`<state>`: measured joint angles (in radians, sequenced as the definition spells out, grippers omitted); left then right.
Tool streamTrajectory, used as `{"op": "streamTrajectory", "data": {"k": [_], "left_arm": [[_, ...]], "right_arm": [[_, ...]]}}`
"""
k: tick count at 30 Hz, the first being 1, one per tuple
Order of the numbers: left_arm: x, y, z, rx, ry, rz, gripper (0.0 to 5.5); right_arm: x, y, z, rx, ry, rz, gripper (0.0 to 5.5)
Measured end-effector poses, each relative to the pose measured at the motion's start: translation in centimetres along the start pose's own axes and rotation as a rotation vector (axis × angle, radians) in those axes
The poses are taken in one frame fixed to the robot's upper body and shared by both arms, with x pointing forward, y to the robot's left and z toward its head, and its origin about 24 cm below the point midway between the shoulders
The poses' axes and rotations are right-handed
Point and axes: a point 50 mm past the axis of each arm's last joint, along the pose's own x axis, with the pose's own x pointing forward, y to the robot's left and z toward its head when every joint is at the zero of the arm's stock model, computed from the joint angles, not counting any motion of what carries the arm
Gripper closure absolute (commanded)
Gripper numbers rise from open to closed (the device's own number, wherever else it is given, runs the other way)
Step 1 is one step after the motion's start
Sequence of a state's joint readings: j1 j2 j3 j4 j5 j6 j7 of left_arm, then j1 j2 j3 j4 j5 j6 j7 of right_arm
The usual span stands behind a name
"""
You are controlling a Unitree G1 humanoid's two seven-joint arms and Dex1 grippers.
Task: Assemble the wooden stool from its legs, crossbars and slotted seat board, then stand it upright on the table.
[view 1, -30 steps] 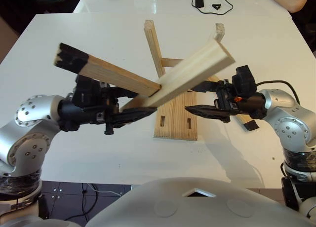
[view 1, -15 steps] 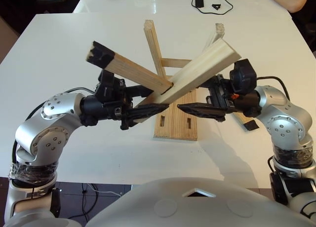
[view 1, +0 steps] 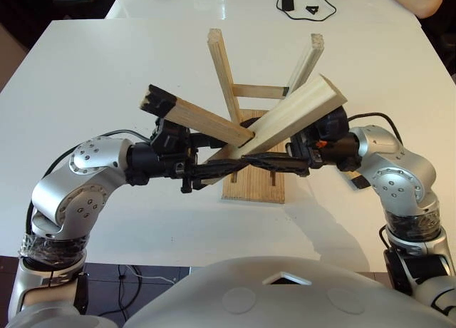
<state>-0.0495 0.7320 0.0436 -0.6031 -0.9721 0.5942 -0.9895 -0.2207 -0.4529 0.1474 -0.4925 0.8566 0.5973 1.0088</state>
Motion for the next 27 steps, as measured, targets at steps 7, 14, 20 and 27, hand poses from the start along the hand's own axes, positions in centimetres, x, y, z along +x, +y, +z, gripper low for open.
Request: {"op": "streamTrajectory", "data": {"k": [7, 14, 20, 27], "left_arm": [[0.2, -0.1, 0.1, 0.018, 0.012, -0.007, 3.48], [0.3, 0.2, 0.3, 0.026, 0.011, -0.010, 3.48], [0.4, 0.7, -0.8, 0.085, 0.081, 0.047, 2.85], [-3.1, 3.0, -6.7, 0.058, 0.360, 0.276, 1.94]], "right_arm": [[-0.1, 0.0, -0.1, -0.008, 0.015, 0.002, 3.49], [-0.3, -0.2, 0.2, -0.018, 0.011, -0.006, 3.49], [-1.1, -0.8, 0.2, 0.001, 0.013, -0.048, 3.50], [-3.3, -1.6, 2.6, -0.083, -0.006, -0.146, 3.50]]}}
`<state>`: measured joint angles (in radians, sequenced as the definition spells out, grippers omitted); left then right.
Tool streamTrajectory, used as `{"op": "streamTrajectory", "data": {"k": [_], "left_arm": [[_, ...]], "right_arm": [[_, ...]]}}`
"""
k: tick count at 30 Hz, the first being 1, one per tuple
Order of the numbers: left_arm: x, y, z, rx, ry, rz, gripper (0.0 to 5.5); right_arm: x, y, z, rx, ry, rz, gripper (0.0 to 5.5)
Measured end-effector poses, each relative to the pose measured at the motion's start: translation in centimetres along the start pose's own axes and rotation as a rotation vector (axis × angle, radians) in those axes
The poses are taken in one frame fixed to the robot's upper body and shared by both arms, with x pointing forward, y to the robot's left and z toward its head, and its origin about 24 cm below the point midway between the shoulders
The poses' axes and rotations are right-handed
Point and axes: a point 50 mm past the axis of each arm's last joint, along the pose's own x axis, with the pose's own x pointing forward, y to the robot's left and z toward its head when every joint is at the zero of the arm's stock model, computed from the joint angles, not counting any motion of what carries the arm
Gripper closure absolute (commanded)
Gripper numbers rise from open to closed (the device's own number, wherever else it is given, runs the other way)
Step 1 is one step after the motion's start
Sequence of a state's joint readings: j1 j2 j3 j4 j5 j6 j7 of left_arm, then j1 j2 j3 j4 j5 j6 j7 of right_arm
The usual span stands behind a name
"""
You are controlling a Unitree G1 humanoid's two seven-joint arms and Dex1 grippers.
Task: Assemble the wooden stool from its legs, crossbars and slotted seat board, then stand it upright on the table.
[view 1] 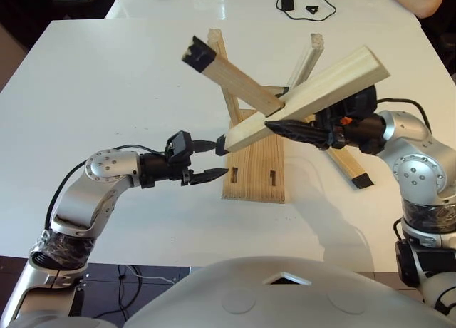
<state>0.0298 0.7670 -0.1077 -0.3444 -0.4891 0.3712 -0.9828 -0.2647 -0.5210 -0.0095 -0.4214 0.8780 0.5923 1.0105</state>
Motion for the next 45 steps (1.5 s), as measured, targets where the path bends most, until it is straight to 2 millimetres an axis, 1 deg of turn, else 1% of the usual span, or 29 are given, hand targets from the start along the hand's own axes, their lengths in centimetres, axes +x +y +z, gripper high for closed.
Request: {"op": "streamTrajectory", "data": {"k": [3, 5, 8, 14, 17, 20, 22, 30, 38, 45], "left_arm": [[-0.2, 0.5, -0.8, 0.010, 0.019, 0.034, 1.94], [-0.4, 0.5, -1.4, 0.010, 0.034, 0.048, 1.94], [-0.6, 0.4, -2.2, 0.049, 0.075, 0.066, 1.94], [-0.5, 0.2, -4.2, 0.082, 0.150, 0.100, 1.94], [-0.6, 0.4, -4.8, 0.089, 0.165, 0.125, 1.94], [-0.5, 0.5, -5.4, 0.108, 0.200, 0.137, 1.94], [-0.2, 0.4, -5.6, 0.120, 0.199, 0.139, 1.94], [-0.1, 0.4, -5.6, 0.134, 0.193, 0.139, 1.94], [0.1, 0.3, -5.7, 0.136, 0.188, 0.152, 1.94], [0.1, 0.3, -5.7, 0.136, 0.186, 0.156, 1.94]], "right_arm": [[-0.5, 0.0, 0.3, -0.012, 0.026, 0.001, 3.50], [-1.5, -0.1, 0.9, -0.037, 0.059, -0.016, 3.50], [-3.1, 0.2, 1.0, -0.040, 0.128, -0.034, 3.50], [-5.0, 1.0, -0.1, 0.009, 0.239, -0.044, 3.50], [-5.7, 1.1, -1.4, 0.007, 0.337, -0.054, 3.50], [-6.0, 0.7, -2.5, -0.004, 0.407, -0.061, 3.50], [-6.2, 0.6, -2.9, -0.019, 0.424, -0.052, 3.50], [-6.3, 0.5, -3.1, -0.076, 0.431, -0.011, 3.50], [-6.4, 1.1, -2.8, -0.085, 0.456, 0.006, 3.50], [-6.3, 1.1, -3.0, -0.094, 0.462, 0.014, 3.50]]}}
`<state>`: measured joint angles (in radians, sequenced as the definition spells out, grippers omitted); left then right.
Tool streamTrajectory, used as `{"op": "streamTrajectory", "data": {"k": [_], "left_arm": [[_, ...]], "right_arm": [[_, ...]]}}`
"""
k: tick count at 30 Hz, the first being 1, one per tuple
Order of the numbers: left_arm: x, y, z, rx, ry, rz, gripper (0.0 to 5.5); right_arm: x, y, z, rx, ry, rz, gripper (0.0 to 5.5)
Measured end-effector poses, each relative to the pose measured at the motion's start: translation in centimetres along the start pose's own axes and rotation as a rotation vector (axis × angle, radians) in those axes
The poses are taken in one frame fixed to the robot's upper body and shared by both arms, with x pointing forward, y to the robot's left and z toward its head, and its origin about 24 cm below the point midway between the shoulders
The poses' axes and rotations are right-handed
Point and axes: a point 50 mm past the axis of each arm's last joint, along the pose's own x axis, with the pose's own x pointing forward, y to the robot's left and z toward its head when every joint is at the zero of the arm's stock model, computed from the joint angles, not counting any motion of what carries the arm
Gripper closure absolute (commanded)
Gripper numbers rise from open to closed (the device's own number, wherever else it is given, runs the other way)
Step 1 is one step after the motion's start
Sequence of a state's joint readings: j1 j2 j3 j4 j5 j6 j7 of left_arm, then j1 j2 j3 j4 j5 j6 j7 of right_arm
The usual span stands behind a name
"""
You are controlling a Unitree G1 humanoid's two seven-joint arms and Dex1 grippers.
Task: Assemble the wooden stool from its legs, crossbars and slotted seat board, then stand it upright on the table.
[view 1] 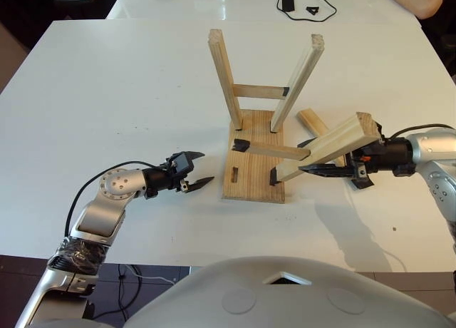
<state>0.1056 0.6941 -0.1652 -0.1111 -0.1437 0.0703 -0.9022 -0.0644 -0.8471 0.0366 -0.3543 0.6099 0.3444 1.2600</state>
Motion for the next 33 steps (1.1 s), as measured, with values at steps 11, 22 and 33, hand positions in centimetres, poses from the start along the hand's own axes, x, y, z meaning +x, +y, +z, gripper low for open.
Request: {"op": "streamTrajectory", "data": {"k": [11, 22, 33], "left_arm": [[1.0, -0.7, 0.2, -0.005, -0.021, -0.027, 1.94], [1.1, -1.4, 0.2, -0.016, -0.032, 0.003, 1.94], [1.0, -1.9, 0.2, -0.027, -0.038, 0.023, 1.94]], "right_arm": [[1.7, 0.3, 0.1, -0.055, 0.021, 0.027, 3.50], [1.0, 0.6, 0.3, -0.055, 0.049, 0.025, 3.50], [0.5, 1.0, -0.5, 0.000, 0.096, 0.015, 3.50]]}}
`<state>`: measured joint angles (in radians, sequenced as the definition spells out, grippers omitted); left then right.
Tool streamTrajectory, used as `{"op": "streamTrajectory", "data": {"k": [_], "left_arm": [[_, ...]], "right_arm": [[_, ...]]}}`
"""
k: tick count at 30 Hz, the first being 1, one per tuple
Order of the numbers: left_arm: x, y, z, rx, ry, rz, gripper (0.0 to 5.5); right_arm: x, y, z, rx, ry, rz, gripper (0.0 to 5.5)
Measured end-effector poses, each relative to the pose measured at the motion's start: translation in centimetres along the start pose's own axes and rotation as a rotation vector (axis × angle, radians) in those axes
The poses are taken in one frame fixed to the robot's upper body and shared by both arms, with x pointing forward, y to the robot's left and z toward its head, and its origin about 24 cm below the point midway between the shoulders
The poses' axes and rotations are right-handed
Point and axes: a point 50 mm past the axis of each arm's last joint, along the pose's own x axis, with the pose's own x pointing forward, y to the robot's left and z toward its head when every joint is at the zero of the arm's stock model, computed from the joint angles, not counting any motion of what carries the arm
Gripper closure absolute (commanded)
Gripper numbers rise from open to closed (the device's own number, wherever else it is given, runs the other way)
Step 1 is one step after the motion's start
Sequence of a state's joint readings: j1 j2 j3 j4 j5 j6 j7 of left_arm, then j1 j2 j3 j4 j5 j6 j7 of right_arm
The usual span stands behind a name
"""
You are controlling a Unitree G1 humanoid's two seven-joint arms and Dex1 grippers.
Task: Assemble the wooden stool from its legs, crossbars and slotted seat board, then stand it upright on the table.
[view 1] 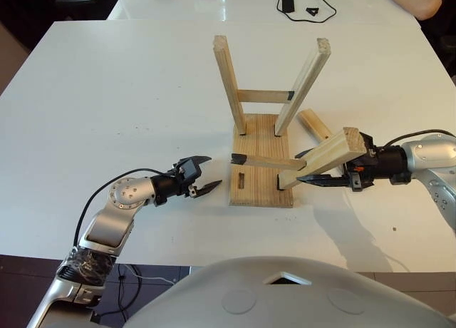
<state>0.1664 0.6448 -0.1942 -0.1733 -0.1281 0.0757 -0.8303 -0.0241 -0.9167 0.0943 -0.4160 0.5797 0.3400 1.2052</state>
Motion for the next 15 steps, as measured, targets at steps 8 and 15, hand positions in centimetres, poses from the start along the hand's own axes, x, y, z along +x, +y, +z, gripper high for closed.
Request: {"op": "streamTrajectory", "data": {"k": [8, 15], "left_arm": [[0.4, 0.1, 0.0, 0.001, -0.002, -0.005, 1.94], [0.3, 0.1, -0.2, -0.002, 0.012, -0.004, 1.94]], "right_arm": [[1.7, -1.2, -0.7, -0.045, -0.008, 0.027, 3.50], [2.1, -2.1, -1.2, -0.072, -0.016, 0.059, 3.50]]}}
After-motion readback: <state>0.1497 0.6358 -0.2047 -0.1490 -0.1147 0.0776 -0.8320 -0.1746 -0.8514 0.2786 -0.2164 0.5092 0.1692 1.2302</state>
